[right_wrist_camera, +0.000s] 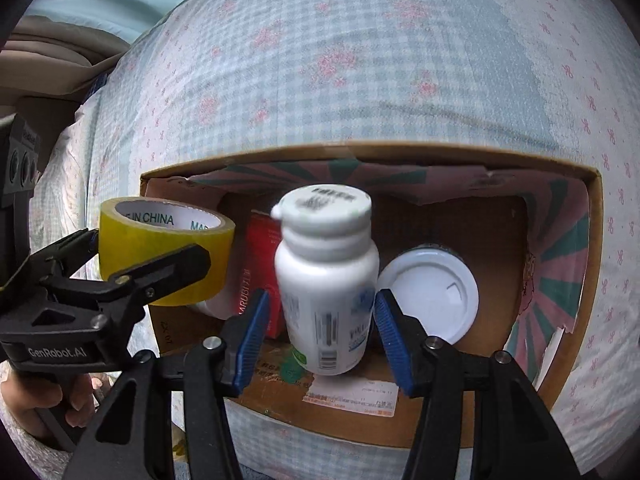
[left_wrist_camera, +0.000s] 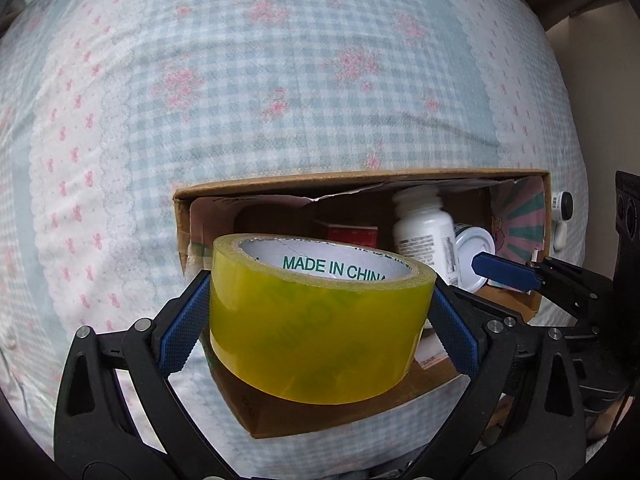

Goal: Organize rigid objects
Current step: 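Release the tape roll and pill bottle into the box with both tools, then move both open tools to the black-lidded jar and white earbud case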

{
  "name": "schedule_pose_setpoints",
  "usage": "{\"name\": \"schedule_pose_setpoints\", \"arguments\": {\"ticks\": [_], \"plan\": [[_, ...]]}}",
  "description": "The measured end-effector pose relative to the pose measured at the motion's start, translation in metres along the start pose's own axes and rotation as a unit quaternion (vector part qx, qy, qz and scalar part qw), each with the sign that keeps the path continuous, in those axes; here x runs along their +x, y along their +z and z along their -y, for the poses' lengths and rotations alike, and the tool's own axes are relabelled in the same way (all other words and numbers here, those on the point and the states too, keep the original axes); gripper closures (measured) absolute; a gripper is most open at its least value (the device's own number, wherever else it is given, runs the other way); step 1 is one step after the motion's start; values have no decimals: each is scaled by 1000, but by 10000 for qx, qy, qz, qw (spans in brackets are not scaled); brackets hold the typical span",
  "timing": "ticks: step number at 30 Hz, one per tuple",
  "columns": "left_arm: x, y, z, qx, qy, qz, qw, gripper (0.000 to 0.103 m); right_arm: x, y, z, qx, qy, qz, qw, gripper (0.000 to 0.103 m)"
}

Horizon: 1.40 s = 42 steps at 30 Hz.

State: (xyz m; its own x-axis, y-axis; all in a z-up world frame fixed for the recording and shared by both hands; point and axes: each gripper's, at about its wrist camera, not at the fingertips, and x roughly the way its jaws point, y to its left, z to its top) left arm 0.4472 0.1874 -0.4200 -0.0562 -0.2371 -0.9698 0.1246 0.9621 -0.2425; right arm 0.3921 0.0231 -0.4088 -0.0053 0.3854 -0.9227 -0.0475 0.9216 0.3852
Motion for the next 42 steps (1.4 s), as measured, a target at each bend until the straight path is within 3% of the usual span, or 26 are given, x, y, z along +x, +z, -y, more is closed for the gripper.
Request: {"name": "schedule_pose_setpoints", "arguments": {"ticks": [1,2,3,4,5,18,27,37,42], "plan": [[0,1,0,-29,-13,-42,10000,4,-3,0,-2,-82,-39,54,9999,53],[0,0,0,-38,-6,-68,10000,4,-6,0,-3,-154,-114,93,9998,43],[0,0,0,-39,1,-74,10000,3,-7,1,-5,-207,-218,88,9995,18],[-2,0,0,-42,-29,-54,10000,3,-7,0,-5,-235,-291,54,9993,6],[-5,-1,1,-53,-49,-16,10000,0,-7,-1,-5,-276,-299,-27,9992,0],[-46,-27,13,-10,27,341,9994,0,-37,-24,-10,-339,-273,457,9980,0],[-99,-62,18,-24,114,846,9963,0,-77,-46,-28,-348,-245,770,9961,0],[-182,-121,36,7,308,1807,9831,0,-141,-98,-50,-605,-650,1209,9887,0],[-208,-148,66,257,578,2204,9733,0,-177,-135,-37,-315,-876,1523,9839,0]]}}
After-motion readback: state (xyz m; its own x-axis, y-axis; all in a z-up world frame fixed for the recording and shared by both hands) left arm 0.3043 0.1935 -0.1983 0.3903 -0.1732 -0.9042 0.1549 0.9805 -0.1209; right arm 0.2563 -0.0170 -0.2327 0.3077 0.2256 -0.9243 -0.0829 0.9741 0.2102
